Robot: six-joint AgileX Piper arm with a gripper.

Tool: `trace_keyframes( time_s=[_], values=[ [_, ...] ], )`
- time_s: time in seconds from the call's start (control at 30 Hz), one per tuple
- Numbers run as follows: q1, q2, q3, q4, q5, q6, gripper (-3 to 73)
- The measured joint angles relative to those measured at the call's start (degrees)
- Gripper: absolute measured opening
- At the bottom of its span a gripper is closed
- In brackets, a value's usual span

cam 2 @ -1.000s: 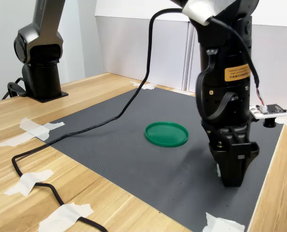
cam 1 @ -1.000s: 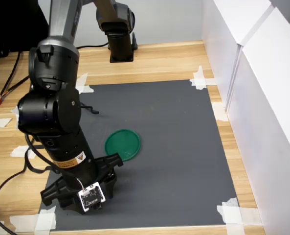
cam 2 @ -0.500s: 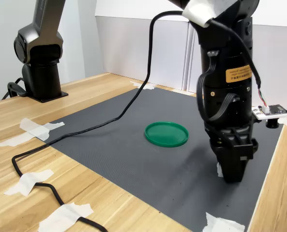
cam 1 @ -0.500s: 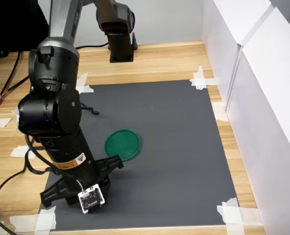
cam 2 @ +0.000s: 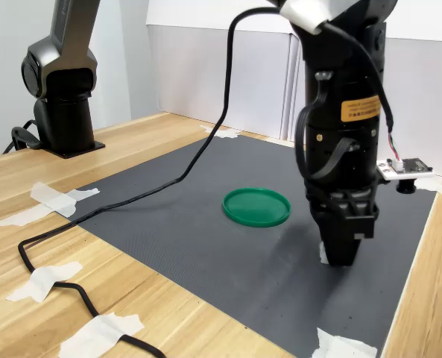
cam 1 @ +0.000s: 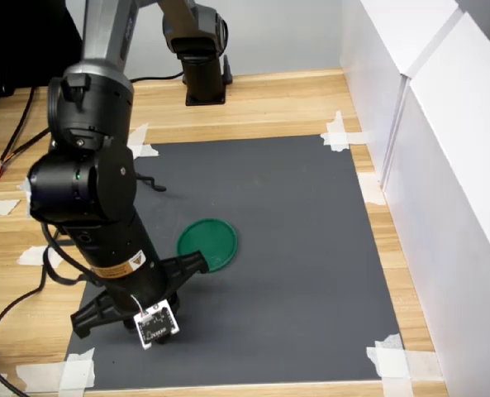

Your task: Grasp a white terminal and put it on the green lid.

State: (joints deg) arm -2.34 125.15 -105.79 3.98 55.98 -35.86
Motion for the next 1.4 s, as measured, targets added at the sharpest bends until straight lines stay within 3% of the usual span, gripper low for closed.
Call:
trace_keyframes(
  time_s=[0.2, 0.43, 0.73, 1.4],
  values=[
    [0.0, -7.81, 0.0, -0.57, 2.89, 0.0, 8.3],
    [1.14, -14.84, 0.0, 3.61, 12.92, -0.35, 8.3],
    [3.99, -21.07, 8.97, 3.08, 13.51, -2.18, 8.3],
    [3.99, -27.57, 41.15, 1.37, -15.99, -13.08, 8.3]
  ],
)
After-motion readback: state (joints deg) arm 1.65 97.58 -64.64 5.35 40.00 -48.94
